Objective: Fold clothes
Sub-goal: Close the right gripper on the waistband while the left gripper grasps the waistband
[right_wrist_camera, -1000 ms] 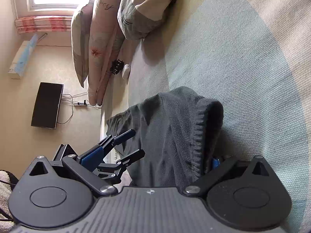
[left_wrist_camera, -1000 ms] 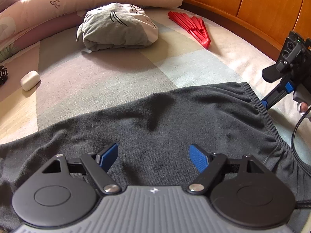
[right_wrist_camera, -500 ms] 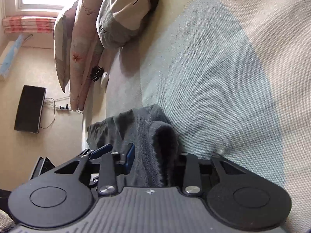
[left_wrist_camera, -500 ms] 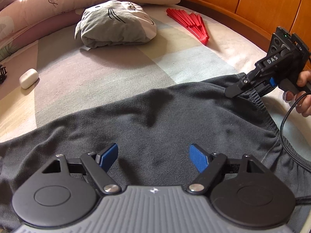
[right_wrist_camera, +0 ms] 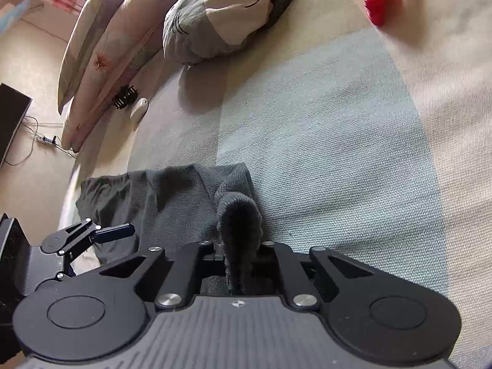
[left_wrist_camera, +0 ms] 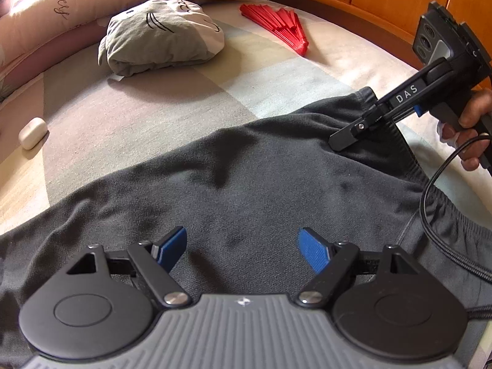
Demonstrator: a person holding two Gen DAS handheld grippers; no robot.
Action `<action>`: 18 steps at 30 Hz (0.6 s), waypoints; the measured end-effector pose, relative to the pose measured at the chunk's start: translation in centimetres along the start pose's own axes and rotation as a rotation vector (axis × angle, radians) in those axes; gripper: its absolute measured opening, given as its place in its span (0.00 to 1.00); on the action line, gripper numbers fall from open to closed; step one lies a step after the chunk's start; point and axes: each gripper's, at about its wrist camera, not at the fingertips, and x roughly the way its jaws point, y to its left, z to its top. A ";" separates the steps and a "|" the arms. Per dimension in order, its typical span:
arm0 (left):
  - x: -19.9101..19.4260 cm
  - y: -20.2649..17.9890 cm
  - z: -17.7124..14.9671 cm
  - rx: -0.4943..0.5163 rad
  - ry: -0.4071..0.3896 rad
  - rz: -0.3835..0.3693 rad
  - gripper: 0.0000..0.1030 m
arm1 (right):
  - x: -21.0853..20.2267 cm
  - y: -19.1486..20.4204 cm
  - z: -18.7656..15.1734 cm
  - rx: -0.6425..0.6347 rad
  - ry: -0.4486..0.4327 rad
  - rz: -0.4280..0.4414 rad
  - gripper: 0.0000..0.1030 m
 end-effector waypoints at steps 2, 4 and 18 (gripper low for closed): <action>-0.3 0.0 -0.1 0.019 0.003 -0.004 0.78 | -0.2 1.5 -0.2 -0.071 0.003 -0.049 0.10; -0.6 0.1 -0.1 0.035 0.008 -0.006 0.78 | -0.5 3.1 -0.5 -0.144 0.005 -0.090 0.10; -2.1 0.7 -1.0 0.244 -0.013 0.088 0.78 | -2.4 12.0 -4.4 -0.537 0.034 -0.241 0.10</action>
